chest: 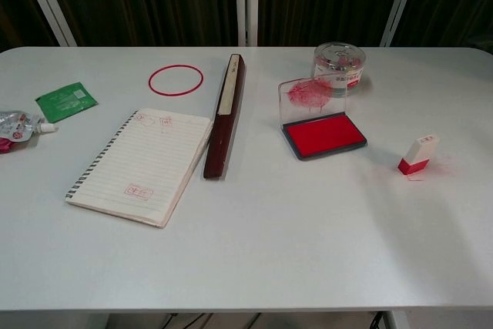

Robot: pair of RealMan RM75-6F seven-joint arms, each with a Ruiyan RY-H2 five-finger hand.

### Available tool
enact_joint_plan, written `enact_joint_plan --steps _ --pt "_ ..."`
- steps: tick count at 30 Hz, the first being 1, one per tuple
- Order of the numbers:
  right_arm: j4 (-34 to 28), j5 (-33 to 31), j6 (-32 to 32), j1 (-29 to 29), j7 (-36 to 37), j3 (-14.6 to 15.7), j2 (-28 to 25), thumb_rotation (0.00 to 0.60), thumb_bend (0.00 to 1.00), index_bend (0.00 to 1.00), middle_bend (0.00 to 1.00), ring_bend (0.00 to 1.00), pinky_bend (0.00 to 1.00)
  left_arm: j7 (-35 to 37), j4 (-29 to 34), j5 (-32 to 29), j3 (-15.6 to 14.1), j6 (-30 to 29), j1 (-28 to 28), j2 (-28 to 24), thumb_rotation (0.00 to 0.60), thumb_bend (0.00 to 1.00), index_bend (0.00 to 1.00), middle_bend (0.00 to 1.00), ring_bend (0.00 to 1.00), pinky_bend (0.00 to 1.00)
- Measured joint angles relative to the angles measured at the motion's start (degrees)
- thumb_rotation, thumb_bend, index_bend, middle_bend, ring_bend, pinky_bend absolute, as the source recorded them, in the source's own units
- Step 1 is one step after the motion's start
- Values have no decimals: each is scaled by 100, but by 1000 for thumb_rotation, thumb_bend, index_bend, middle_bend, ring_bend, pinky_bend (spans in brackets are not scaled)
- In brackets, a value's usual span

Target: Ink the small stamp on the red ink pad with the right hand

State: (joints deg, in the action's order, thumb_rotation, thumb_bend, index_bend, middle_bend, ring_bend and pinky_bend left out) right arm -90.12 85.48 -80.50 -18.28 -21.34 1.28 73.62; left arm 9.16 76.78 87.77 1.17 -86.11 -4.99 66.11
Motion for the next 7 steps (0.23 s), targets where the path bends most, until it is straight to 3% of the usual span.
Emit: enact_joint_plan --steps 1,2,4,7 --pt "5 66 -312 167 -7 10 -76 600 5 0 5 8 66 -29 34 8 0 -17 5 -17 304 75 35 77 79 191" --pt "22 97 -535 299 -38 8 -117 600 1 0 0 0 2 -61 64 15 1 -38 10 -34 302 75 35 77 79 191" --pt "101 107 -953 616 -121 -21 -159 600 0 0 0 0 0 -123 109 25 16 -97 22 -55 291 76 35 77 79 191" --pt "246 -4 -1100 835 -19 -69 -137 600 0 0 0 0 0 -167 125 46 24 -150 37 -40 284 75 35 77 79 191"
